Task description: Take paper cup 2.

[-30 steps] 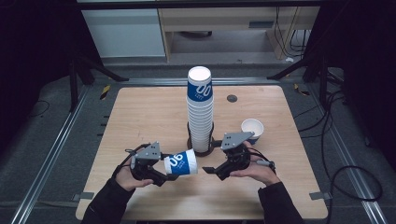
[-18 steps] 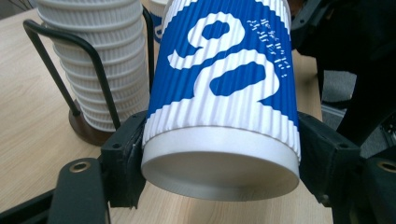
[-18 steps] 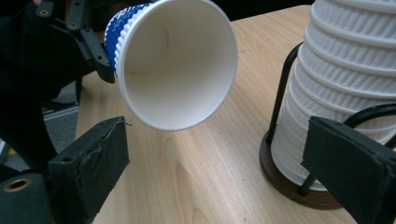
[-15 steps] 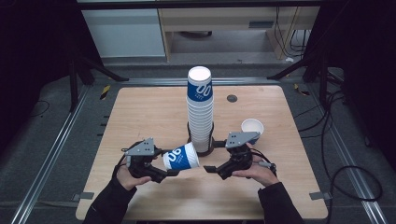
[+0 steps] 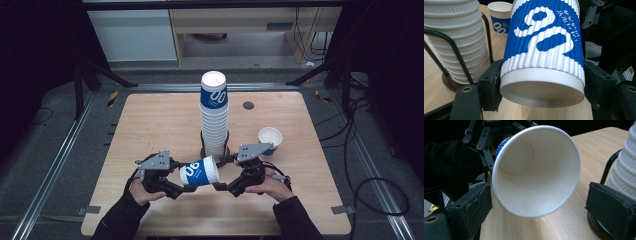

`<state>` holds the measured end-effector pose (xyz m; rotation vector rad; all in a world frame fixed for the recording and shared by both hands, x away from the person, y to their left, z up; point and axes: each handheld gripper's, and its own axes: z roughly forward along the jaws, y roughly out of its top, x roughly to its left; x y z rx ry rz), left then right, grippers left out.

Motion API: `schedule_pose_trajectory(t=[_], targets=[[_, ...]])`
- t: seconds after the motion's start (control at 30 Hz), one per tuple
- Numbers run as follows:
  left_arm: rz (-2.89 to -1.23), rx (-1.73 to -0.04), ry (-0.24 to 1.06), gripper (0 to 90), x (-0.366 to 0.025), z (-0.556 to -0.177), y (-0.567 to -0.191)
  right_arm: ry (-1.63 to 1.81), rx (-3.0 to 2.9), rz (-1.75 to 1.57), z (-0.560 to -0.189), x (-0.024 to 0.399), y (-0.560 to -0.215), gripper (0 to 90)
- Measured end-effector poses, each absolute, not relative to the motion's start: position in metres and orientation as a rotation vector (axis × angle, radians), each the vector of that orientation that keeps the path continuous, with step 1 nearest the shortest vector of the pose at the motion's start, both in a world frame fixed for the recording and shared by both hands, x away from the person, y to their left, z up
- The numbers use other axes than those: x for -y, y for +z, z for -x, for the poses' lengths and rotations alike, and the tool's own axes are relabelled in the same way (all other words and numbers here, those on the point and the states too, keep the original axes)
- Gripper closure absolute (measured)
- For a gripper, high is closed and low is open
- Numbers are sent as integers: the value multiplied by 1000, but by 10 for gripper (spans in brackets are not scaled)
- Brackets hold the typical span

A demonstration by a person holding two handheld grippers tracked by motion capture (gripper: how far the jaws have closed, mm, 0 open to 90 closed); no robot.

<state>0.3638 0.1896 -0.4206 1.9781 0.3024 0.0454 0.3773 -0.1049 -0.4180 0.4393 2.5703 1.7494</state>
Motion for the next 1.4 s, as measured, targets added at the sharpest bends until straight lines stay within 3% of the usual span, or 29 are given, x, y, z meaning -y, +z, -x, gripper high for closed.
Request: schedule_pose_trajectory(t=[1.4], targets=[[-2011, -259, 29, 223, -174, -357, -422, 1818, -2637, -374, -373, 94, -426, 152]])
